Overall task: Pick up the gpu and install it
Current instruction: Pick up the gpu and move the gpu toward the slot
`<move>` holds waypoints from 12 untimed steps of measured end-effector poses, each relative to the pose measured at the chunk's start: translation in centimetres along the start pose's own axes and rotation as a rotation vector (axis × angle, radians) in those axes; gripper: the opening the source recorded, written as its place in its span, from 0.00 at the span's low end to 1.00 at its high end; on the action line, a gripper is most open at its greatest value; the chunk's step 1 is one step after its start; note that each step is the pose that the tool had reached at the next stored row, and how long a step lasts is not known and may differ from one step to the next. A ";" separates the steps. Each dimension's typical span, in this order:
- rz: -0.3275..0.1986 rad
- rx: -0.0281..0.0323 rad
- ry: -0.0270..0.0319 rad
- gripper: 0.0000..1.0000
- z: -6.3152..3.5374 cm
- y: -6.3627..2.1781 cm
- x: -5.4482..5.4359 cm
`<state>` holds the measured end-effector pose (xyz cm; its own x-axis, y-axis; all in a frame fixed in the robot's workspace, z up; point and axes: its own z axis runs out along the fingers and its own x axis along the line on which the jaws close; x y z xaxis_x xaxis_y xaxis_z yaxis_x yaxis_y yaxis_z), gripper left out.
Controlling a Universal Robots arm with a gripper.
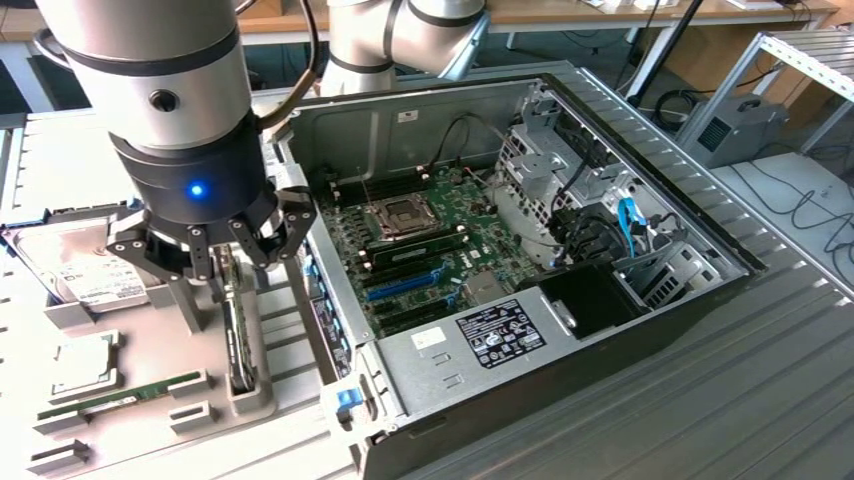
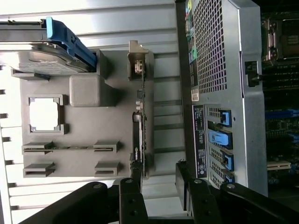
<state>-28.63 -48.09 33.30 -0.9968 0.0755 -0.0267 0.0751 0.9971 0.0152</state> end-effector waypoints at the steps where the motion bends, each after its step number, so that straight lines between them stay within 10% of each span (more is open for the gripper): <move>1: 0.000 0.0000 0.0000 0.42 0.03 0.00 0.0; 12: 0.000 0.0001 0.0001 0.42 0.40 -0.02 0.2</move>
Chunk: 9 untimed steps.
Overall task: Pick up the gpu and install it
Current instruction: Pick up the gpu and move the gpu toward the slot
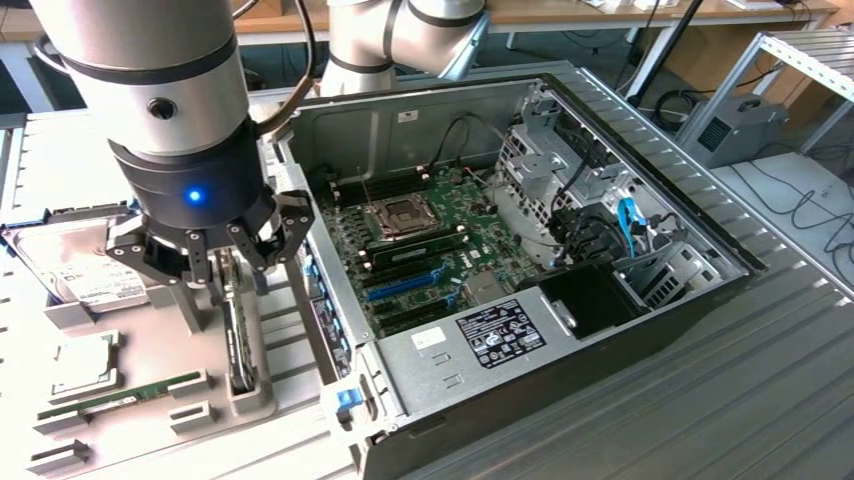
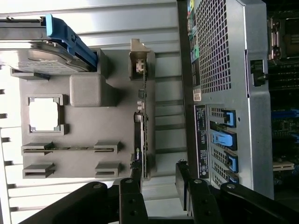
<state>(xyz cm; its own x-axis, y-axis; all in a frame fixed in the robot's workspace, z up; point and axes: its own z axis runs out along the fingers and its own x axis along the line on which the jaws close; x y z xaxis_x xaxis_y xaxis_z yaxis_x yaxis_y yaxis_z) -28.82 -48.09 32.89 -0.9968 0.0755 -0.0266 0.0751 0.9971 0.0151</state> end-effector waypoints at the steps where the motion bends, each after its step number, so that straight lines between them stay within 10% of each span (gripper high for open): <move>1: 0.000 -0.0001 0.0000 0.42 0.03 0.00 0.0; 9: 0.000 0.0000 0.0000 0.42 0.27 -0.01 0.1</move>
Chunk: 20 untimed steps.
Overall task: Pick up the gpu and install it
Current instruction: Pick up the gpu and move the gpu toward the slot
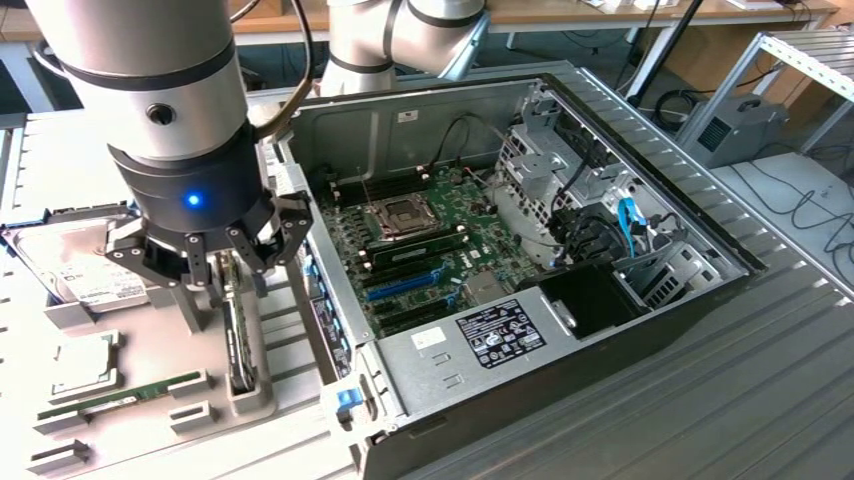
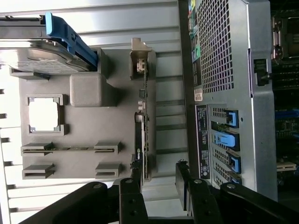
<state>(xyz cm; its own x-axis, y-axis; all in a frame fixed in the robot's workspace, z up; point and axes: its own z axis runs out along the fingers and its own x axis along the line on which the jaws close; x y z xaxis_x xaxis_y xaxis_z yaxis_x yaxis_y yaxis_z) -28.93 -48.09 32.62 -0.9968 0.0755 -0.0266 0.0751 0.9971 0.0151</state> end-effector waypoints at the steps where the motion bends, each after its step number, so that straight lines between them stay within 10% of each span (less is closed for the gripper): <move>1: 0.000 0.0000 0.0000 0.42 0.03 0.00 0.0; 20: 0.000 -0.0001 0.0000 0.42 0.34 -0.06 0.8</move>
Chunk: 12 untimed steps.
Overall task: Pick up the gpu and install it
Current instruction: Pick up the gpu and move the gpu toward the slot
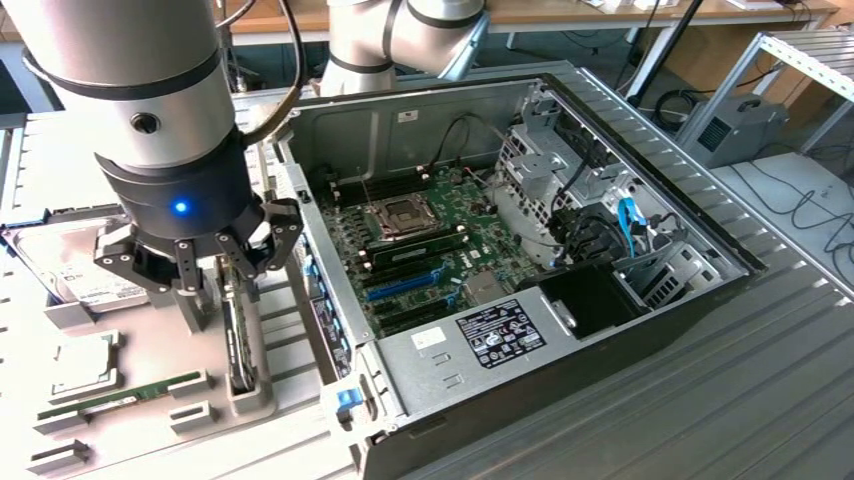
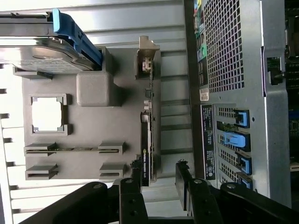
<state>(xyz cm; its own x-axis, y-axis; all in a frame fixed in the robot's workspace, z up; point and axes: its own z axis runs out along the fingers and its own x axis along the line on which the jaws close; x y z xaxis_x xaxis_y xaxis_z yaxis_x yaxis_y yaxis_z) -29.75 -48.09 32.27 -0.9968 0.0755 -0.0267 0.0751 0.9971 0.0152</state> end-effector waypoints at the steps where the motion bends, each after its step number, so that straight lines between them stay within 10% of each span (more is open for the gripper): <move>1: 0.000 0.0000 0.0000 0.42 0.01 -0.01 0.1; 12: 0.000 0.0003 0.0001 0.42 0.35 0.27 0.4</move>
<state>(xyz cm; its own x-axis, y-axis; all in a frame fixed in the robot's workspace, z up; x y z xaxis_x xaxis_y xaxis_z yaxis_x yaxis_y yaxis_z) -30.08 -47.79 31.91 -0.9968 0.0755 -0.0265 0.0751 0.9971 0.0149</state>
